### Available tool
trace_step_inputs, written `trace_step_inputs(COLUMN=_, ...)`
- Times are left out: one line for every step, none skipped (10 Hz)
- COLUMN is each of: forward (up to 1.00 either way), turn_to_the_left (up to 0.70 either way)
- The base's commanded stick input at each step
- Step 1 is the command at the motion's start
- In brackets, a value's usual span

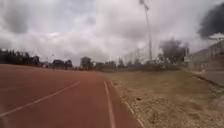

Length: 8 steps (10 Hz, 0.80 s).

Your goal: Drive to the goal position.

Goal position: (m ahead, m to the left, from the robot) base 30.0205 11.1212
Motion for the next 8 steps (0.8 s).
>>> trace_step_inputs(forward=0.7, turn_to_the_left=0.35)
trace_step_inputs(forward=0.7, turn_to_the_left=0.35)
trace_step_inputs(forward=0.7, turn_to_the_left=0.35)
trace_step_inputs(forward=0.7, turn_to_the_left=0.2)
trace_step_inputs(forward=0.7, turn_to_the_left=0.0)
trace_step_inputs(forward=0.7, turn_to_the_left=0.0)
trace_step_inputs(forward=0.7, turn_to_the_left=0.0)
trace_step_inputs(forward=0.7, turn_to_the_left=0.0)
